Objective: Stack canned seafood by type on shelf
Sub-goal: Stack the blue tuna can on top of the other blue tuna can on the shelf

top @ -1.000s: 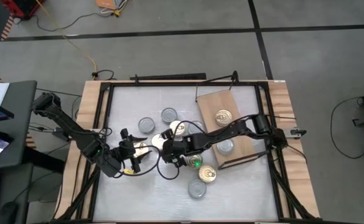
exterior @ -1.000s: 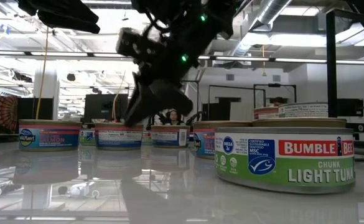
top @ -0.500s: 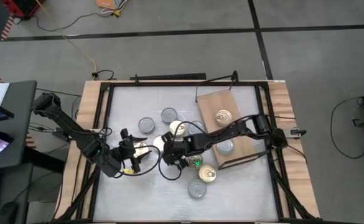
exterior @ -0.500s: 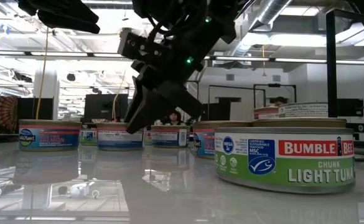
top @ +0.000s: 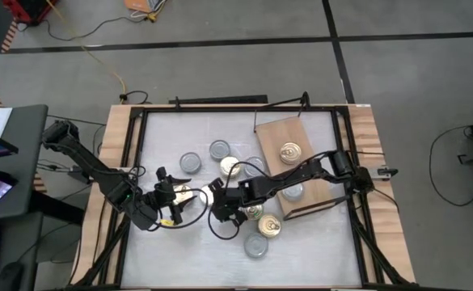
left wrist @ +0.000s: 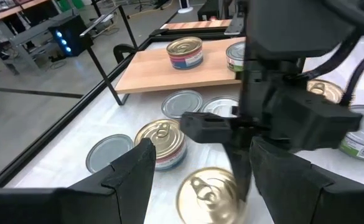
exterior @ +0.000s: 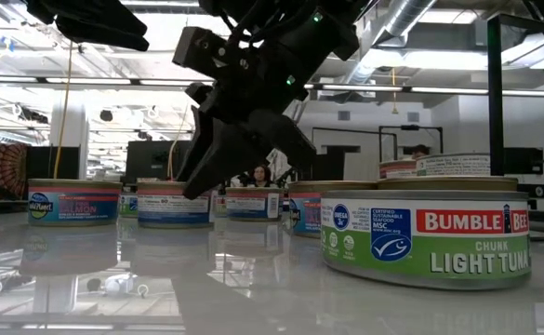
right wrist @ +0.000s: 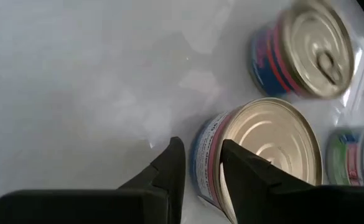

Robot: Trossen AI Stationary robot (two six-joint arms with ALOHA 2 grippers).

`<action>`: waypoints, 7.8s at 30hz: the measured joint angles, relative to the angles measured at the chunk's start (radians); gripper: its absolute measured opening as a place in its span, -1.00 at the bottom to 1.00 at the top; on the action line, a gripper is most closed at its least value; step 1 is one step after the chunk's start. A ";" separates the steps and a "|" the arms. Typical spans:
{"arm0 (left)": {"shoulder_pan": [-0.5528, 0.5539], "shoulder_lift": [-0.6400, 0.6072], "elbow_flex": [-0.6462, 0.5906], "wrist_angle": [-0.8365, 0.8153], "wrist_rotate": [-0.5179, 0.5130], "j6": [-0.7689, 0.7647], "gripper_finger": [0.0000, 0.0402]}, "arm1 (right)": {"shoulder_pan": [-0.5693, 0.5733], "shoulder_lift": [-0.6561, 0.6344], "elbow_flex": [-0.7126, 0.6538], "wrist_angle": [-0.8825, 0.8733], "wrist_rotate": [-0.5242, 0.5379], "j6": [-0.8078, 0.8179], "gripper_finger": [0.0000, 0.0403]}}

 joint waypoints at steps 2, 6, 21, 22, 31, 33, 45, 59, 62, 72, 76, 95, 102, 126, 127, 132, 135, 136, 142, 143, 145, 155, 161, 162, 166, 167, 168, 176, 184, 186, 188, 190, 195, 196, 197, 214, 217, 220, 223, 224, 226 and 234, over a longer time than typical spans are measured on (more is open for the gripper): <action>0.000 0.000 0.000 -0.002 0.000 0.000 0.24 | 0.008 0.000 0.000 0.008 -0.001 -0.014 -0.39; 0.000 0.000 0.000 -0.011 0.000 -0.008 0.24 | 0.013 0.002 -0.001 0.026 0.016 -0.020 -0.44; 0.000 0.000 0.000 -0.010 0.000 -0.008 0.24 | -0.013 -0.002 0.002 -0.061 0.030 -0.012 -0.89; 0.000 0.000 0.000 -0.010 0.000 -0.008 0.24 | -0.012 -0.002 0.002 -0.064 0.030 -0.013 -0.89; 0.000 0.000 0.000 -0.011 -0.001 -0.008 0.24 | 0.009 -0.001 0.001 -0.085 0.037 -0.028 -0.93; 0.000 0.000 0.000 -0.011 -0.001 -0.008 0.24 | 0.011 -0.004 0.000 -0.094 0.038 -0.028 -0.92; 0.000 0.000 0.000 -0.015 -0.001 -0.013 0.24 | 0.016 -0.008 -0.002 -0.178 0.062 0.013 -0.92; 0.023 0.012 0.000 -0.006 0.075 -0.076 0.24 | -0.031 -0.151 0.044 -0.392 0.168 0.214 -0.58; 0.031 0.013 0.000 -0.009 0.082 -0.078 0.24 | -0.039 -0.182 0.044 -0.424 0.132 0.318 -0.33; 0.097 0.166 0.001 -0.026 0.262 0.029 0.24 | -0.006 -0.173 0.045 -0.265 0.104 0.649 0.69; 0.131 0.260 0.004 -0.028 0.239 0.046 0.24 | -0.005 -0.168 0.045 -0.219 0.106 0.798 0.81; 0.145 0.202 0.018 -0.224 0.285 0.019 0.24 | 0.056 -0.161 -0.093 0.075 0.427 1.033 0.79; 0.151 0.172 0.018 -0.147 0.397 0.116 0.24 | 0.056 -0.163 -0.095 0.107 0.433 1.000 0.78; 0.204 0.389 0.016 0.036 0.333 0.116 0.24 | 0.070 -0.063 -0.094 0.220 0.467 1.104 0.78; 0.204 0.389 0.016 0.047 0.333 0.122 0.24 | 0.070 -0.054 -0.093 0.219 0.456 1.109 0.78; 0.205 0.390 0.016 0.057 0.341 0.132 0.24 | 0.061 -0.017 -0.092 0.222 0.379 1.142 0.78; 0.205 0.389 0.016 0.063 0.344 0.135 0.24 | 0.054 -0.014 -0.093 0.168 0.360 1.168 0.78; 0.205 0.389 0.016 0.065 0.349 0.140 0.24 | 0.051 -0.015 -0.093 0.153 0.360 1.178 0.78; 0.205 0.389 0.016 0.084 0.369 0.168 0.24 | 0.050 -0.019 -0.093 0.130 0.357 1.077 0.68; 0.205 0.389 0.016 0.084 0.376 0.169 0.24 | 0.050 -0.019 -0.093 0.130 0.352 1.043 0.65; 0.204 0.389 0.016 0.082 0.396 0.169 0.24 | 0.049 -0.019 -0.093 0.133 0.327 0.977 0.58; 0.204 0.389 0.016 0.081 0.443 0.181 0.24 | 0.030 -0.019 -0.093 0.144 0.287 0.820 0.29; 0.185 0.376 0.017 0.083 0.449 0.195 0.24 | 0.031 -0.022 -0.092 0.119 0.289 0.735 0.02; 0.183 0.370 0.017 0.083 0.447 0.195 0.24 | 0.032 -0.023 -0.092 0.107 0.289 0.725 0.02; 0.182 0.335 0.017 0.079 0.423 0.196 0.24 | 0.032 -0.050 -0.092 0.046 0.290 0.684 0.02; 0.182 0.320 0.017 0.081 0.415 0.199 0.24 | 0.032 -0.062 -0.094 0.023 0.289 0.673 0.02; 0.182 0.306 0.017 0.081 0.410 0.205 0.24 | 0.034 -0.073 -0.095 0.005 0.287 0.664 0.02; 0.182 0.222 0.018 0.064 0.385 0.233 0.24 | 0.046 -0.184 -0.093 -0.153 0.356 0.634 0.05; 0.182 0.160 0.018 0.058 0.378 0.238 0.24 | 0.050 -0.233 -0.093 -0.237 0.375 0.631 0.05; 0.182 0.148 0.018 0.053 0.378 0.239 0.24 | 0.051 -0.235 -0.093 -0.275 0.405 0.634 0.05; 0.182 0.141 0.018 0.049 0.378 0.239 0.24 | 0.051 -0.242 -0.093 -0.304 0.422 0.634 0.04; 0.182 0.141 0.018 0.044 0.378 0.239 0.24 | 0.051 -0.248 -0.093 -0.315 0.427 0.634 0.03; 0.183 0.142 0.010 0.045 0.386 0.231 0.24 | 0.052 -0.270 -0.093 -0.434 0.514 0.642 0.04; 0.183 0.143 0.007 0.044 0.388 0.227 0.24 | 0.053 -0.281 -0.093 -0.463 0.541 0.649 0.05; 0.183 0.143 0.004 0.043 0.389 0.224 0.24 | 0.053 -0.293 -0.093 -0.492 0.564 0.657 0.05; 0.183 0.143 0.004 0.045 0.389 0.220 0.24 | -0.003 -0.460 -0.243 -1.067 0.813 0.928 0.03; 0.182 0.143 0.004 0.045 0.389 0.220 0.24 | -0.026 -0.496 -0.332 -1.034 0.806 0.942 0.05; 0.183 0.143 0.004 0.046 0.389 0.221 0.24 | -0.049 -0.534 -0.392 -1.001 0.787 0.941 0.09; 0.183 0.143 0.004 0.050 0.377 0.234 0.24 | -0.067 -0.558 -0.427 -0.984 0.786 0.929 0.08; 0.183 0.143 0.004 0.054 0.371 0.238 0.24 | -0.073 -0.564 -0.436 -0.978 0.784 0.920 0.07; 0.183 0.143 0.004 0.058 0.367 0.239 0.24 | -0.086 -0.574 -0.450 -0.968 0.784 0.899 0.06; 0.183 0.143 0.004 0.058 0.367 0.239 0.24 | -0.138 -0.573 -0.457 -0.869 0.785 0.830 0.16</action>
